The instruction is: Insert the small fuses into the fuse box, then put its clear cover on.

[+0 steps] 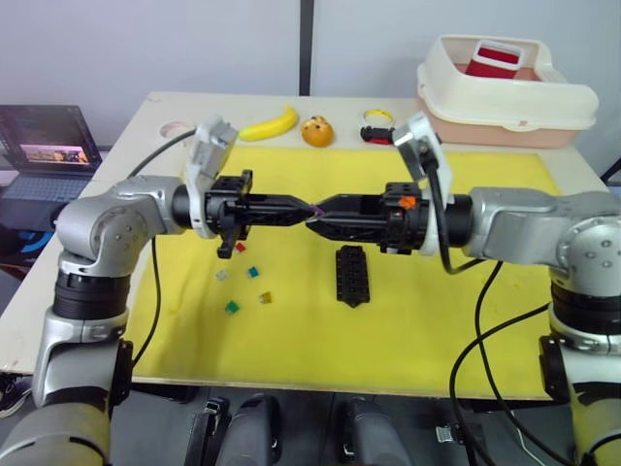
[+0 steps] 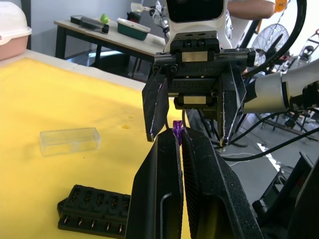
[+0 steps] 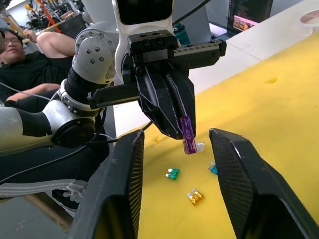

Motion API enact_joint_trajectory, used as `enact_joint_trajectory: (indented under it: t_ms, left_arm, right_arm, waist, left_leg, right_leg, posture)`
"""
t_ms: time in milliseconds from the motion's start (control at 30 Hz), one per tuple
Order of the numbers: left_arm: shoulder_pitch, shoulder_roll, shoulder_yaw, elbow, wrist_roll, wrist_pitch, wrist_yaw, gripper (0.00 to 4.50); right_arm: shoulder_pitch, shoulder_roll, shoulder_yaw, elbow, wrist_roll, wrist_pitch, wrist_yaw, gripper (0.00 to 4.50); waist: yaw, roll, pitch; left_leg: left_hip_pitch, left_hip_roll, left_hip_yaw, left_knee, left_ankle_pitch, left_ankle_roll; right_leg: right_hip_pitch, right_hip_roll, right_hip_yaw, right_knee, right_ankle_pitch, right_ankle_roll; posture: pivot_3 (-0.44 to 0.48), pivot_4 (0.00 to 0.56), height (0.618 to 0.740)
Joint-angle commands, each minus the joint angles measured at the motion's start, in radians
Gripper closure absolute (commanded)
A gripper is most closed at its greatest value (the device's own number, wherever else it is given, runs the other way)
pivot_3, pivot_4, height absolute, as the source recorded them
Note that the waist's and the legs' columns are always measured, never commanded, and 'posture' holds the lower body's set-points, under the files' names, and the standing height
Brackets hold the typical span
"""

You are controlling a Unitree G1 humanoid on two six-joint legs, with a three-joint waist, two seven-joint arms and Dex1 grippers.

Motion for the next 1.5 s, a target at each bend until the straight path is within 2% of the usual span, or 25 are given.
enact_joint_trajectory:
  t_ms: [33,100,167,233,800,933,1400,1500]
  left_arm:
    - [-0.011,0.014,0.013,-0.024,-0.004,-0.015,-0.002,4.5]
    - [-0.011,0.015,0.013,-0.023,-0.004,-0.015,-0.002,4.5]
    - [-0.011,0.017,0.014,-0.024,-0.005,-0.015,-0.001,4.5]
    - [-0.012,0.018,0.016,-0.024,-0.006,-0.013,0.0,4.5]
    - [-0.014,0.017,0.023,-0.021,-0.012,-0.014,0.004,4.5]
    - [-0.015,0.017,0.025,-0.023,-0.017,-0.011,0.006,4.5]
    - [-0.026,0.028,0.016,-0.017,-0.015,0.029,0.041,4.5]
    - [-0.028,0.053,-0.006,-0.025,0.005,0.029,0.026,3.57]
  right_arm:
    - [-0.022,0.004,-0.016,-0.014,0.007,-0.019,0.005,2.36]
    - [-0.021,0.003,-0.016,-0.014,0.007,-0.019,0.006,2.36]
    - [-0.02,0.002,-0.017,-0.015,0.007,-0.019,0.006,2.85]
    - [-0.019,-0.001,-0.018,-0.017,0.004,-0.018,0.009,3.63]
    - [-0.021,-0.001,-0.016,-0.017,0.0,-0.016,0.016,3.63]
    - [-0.022,0.0,-0.015,-0.015,-0.003,-0.016,0.024,4.48]
    - [-0.035,-0.003,-0.014,-0.018,-0.021,-0.013,0.042,4.48]
    - [-0.043,-0.011,-0.013,-0.017,-0.031,-0.008,0.054,4.5]
  waist:
    - [0.0,0.0,0.0]
    - [0.0,0.0,0.0]
    - [0.0,0.0,0.0]
    - [0.0,0.0,0.0]
    - [0.0,0.0,0.0]
    - [0.0,0.0,0.0]
    - [0.0,0.0,0.0]
    - [0.0,0.0,0.0]
  left_leg:
    - [0.0,0.0,0.0,0.0,0.0,0.0]
    - [0.0,0.0,0.0,0.0,0.0,0.0]
    - [0.0,0.0,0.0,0.0,0.0,0.0]
    - [0.0,0.0,0.0,0.0,0.0,0.0]
    - [0.0,0.0,0.0,0.0,0.0,0.0]
    - [0.0,0.0,0.0,0.0,0.0,0.0]
    - [0.0,0.0,0.0,0.0,0.0,0.0]
    - [0.0,0.0,0.0,0.0,0.0,0.0]
  right_leg:
    - [0.0,0.0,0.0,0.0,0.0,0.0]
    - [0.0,0.0,0.0,0.0,0.0,0.0]
    - [0.0,0.0,0.0,0.0,0.0,0.0]
    - [0.0,0.0,0.0,0.0,0.0,0.0]
    - [0.0,0.0,0.0,0.0,0.0,0.0]
    - [0.0,0.0,0.0,0.0,0.0,0.0]
    - [0.0,0.0,0.0,0.0,0.0,0.0]
    - [0.0,0.0,0.0,0.0,0.0,0.0]
  posture:
    - [0.0,0.15,0.74]
    - [0.0,0.15,0.74]
    - [0.0,0.15,0.74]
    - [0.0,0.15,0.74]
    - [0.0,0.15,0.74]
    - [0.0,0.15,0.74]
    - [0.0,0.15,0.74]
    - [0.0,0.15,0.74]
